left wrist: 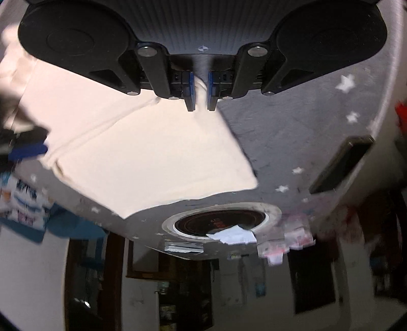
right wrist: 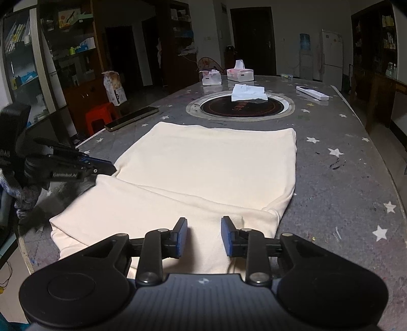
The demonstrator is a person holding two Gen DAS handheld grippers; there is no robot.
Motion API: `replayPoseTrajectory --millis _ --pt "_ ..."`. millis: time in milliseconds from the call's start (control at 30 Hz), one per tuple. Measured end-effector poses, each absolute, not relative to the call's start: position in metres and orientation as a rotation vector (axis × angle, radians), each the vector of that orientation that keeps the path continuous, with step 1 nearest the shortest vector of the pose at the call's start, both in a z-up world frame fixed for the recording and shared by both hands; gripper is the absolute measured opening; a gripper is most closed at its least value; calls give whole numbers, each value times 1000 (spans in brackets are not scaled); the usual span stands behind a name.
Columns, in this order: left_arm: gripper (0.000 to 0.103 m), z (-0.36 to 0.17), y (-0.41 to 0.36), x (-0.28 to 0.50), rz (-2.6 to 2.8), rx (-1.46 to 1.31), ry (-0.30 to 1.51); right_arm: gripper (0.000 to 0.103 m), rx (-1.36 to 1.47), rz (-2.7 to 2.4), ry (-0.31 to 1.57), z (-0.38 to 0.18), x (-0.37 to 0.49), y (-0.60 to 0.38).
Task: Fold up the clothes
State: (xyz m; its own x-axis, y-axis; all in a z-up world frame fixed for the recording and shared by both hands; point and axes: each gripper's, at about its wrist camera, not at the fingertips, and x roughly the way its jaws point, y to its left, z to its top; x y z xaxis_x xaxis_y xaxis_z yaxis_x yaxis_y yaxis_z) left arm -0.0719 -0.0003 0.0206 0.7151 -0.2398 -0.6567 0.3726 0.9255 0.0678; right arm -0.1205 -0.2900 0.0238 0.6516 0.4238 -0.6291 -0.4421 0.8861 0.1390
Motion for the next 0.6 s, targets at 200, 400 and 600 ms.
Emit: replayPoseTrajectory --millis 200,400,600 --pt "13 24 5 -76 -329 204 695 33 -30 503 701 25 -120 -289" --pt "13 30 -9 -78 -359 222 661 34 -56 504 700 25 -123 -289" --pt "15 21 -6 -76 -347 231 683 35 -79 506 689 31 -130 -292"
